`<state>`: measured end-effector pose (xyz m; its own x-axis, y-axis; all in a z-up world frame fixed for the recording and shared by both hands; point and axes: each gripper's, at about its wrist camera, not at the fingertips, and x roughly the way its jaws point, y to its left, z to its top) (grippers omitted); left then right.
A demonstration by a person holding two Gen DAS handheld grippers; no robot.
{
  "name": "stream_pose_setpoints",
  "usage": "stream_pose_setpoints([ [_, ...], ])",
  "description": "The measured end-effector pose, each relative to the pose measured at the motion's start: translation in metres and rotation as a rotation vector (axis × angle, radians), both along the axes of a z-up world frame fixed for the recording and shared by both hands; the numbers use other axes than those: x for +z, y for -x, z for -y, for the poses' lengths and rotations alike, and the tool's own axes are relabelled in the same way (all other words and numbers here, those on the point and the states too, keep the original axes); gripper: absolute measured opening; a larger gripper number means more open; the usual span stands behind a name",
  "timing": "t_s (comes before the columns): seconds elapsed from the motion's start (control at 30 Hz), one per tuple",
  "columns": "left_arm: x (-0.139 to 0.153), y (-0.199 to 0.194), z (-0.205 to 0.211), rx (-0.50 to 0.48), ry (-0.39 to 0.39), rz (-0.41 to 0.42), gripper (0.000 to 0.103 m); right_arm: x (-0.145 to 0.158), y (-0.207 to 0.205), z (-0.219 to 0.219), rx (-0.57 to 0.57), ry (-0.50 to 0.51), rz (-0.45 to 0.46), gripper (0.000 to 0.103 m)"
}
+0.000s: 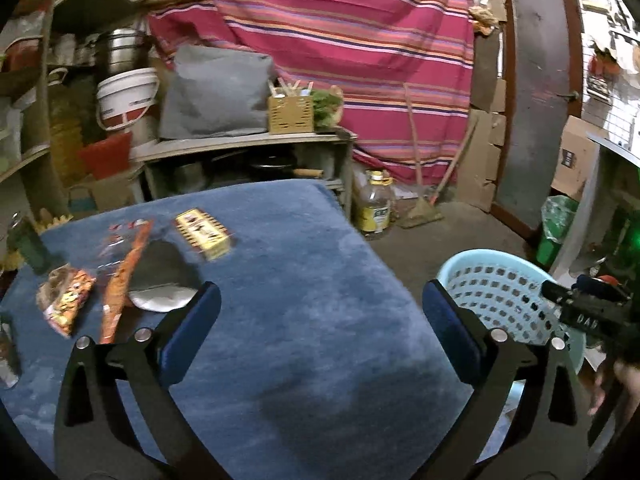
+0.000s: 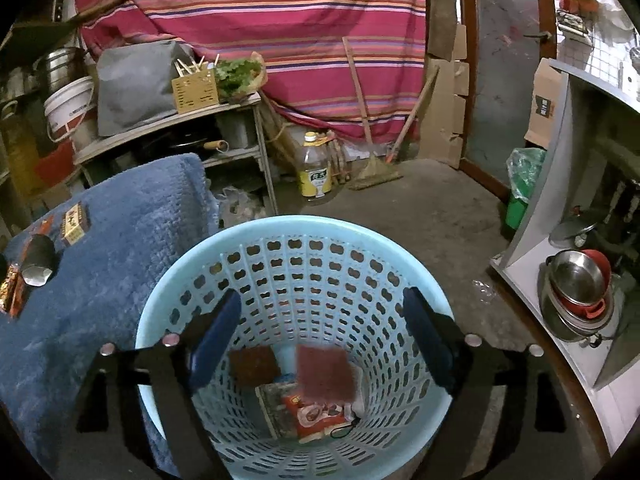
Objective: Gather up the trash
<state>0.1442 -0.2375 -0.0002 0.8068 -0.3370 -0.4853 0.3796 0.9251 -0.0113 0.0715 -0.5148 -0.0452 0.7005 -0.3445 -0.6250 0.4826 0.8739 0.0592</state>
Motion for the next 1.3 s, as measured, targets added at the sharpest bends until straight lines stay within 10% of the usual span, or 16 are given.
stream_pose_setpoints([
  [0.4,0.01,-0.003,-0.088,0.158,-0.001,0.062,0.097,0.026,-0.024,-0.075,0.142,-0.005,0.112,0.09],
  [0.87,-0.005,-0.027,-0.193,0.341,0.032,-0.012,0.097,0.009,-0.075,-0.221,0.419,0.024,0.073,0.09],
  [1.3,-0.022,-0.038,-0.242,0.409,-0.003,-0.049,0.097,-0.007,-0.109,-0.266,0.464,0.066,0.017,0.092],
])
